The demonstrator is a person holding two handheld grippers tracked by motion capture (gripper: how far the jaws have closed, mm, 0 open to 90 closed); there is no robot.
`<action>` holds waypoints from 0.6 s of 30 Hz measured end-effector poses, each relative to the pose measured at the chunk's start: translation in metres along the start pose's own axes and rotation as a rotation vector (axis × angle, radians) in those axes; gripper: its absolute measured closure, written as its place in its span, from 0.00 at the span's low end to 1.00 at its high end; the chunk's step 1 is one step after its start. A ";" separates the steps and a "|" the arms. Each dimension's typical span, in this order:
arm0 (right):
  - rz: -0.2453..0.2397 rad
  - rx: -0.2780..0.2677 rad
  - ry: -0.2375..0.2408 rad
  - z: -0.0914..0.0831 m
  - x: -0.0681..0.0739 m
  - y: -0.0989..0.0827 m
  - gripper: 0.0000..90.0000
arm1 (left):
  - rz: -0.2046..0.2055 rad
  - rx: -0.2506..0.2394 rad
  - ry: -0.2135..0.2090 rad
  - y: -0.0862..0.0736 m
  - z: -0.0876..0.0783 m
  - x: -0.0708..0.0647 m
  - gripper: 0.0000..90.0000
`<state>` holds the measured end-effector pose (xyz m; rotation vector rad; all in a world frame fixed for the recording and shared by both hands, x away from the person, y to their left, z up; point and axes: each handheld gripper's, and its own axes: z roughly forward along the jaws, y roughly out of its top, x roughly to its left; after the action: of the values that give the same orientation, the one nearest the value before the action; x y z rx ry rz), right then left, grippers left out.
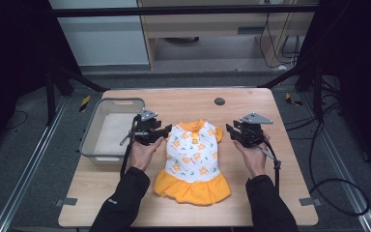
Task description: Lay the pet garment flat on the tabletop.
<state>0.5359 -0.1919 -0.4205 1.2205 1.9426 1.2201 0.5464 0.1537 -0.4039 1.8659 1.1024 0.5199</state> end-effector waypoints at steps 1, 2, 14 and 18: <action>0.001 -0.004 0.015 -0.005 0.001 0.000 0.69 | 0.006 -0.001 -0.016 0.000 -0.007 -0.001 0.54; -0.003 -0.009 0.027 -0.011 0.002 0.001 0.68 | 0.017 -0.001 -0.028 -0.001 -0.013 -0.001 0.53; -0.028 0.007 0.159 -0.063 0.028 -0.021 0.58 | 0.097 0.022 -0.088 -0.047 -0.065 -0.014 0.51; -0.042 0.040 0.183 -0.076 0.038 -0.040 0.56 | 0.085 0.031 -0.101 -0.071 -0.075 -0.014 0.53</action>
<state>0.4421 -0.1962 -0.4213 1.1149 2.1222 1.3170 0.4515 0.1928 -0.4240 1.9502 0.9731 0.4535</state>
